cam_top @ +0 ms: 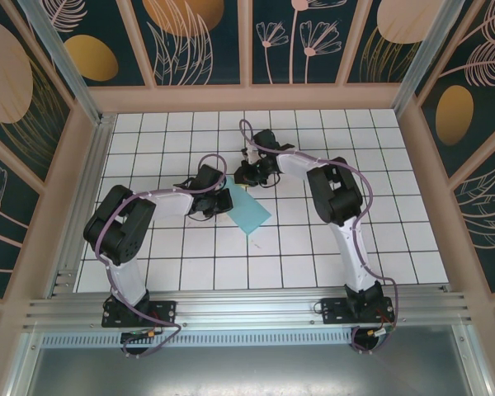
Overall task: Fold a paper plane with a square sheet of paper (pick it up from the middle)
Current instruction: First fold in half a square sheet of paper at the center of the table.
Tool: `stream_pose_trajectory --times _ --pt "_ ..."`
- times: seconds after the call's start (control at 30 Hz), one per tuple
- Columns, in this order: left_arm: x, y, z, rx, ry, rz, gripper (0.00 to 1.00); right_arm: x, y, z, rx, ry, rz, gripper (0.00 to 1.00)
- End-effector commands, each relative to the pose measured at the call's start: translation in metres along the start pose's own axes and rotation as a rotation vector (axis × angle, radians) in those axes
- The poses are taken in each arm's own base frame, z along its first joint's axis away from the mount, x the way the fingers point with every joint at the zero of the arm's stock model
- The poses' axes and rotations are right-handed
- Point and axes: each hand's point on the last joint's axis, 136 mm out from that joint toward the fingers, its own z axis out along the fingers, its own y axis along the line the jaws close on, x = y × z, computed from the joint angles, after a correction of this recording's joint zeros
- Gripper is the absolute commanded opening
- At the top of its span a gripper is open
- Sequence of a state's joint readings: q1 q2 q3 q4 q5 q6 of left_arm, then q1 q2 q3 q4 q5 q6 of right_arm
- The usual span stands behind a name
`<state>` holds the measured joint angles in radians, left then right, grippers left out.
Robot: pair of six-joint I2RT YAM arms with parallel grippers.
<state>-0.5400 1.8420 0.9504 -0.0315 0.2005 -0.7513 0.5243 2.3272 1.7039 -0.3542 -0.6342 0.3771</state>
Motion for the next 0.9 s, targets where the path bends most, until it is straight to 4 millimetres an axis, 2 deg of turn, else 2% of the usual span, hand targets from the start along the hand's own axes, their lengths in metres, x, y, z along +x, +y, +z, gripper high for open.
stream_pose_trajectory --times 0.0,0.07,0.2,0.3,0.47,0.67,0.77,0.87 --pt "0.051 0.064 0.012 -0.232 0.156 -0.032 0.08 0.000 0.029 -0.041 -0.024 -0.061 -0.030 0.16" --pt "0.048 0.061 0.009 -0.221 0.142 -0.028 0.08 0.018 0.028 -0.050 -0.020 -0.047 -0.023 0.16" --pt "0.043 0.054 0.007 -0.197 0.129 -0.016 0.08 0.058 0.005 -0.051 0.031 0.006 0.023 0.16" --pt "0.041 0.050 0.006 -0.182 0.125 -0.006 0.08 0.078 -0.008 -0.052 0.049 0.028 0.050 0.15" --pt "0.037 0.045 0.005 -0.168 0.117 0.005 0.08 0.091 -0.027 -0.051 0.063 0.045 0.087 0.15" --pt "0.029 0.035 0.002 -0.138 0.097 0.007 0.08 0.106 -0.034 -0.044 0.050 0.088 0.106 0.15" --pt "0.017 0.016 -0.001 -0.079 0.068 0.004 0.09 0.110 -0.041 -0.043 0.072 0.097 0.114 0.15" --pt "-0.003 -0.025 -0.011 0.090 0.012 -0.019 0.14 0.115 -0.046 -0.041 0.091 0.111 0.127 0.15"
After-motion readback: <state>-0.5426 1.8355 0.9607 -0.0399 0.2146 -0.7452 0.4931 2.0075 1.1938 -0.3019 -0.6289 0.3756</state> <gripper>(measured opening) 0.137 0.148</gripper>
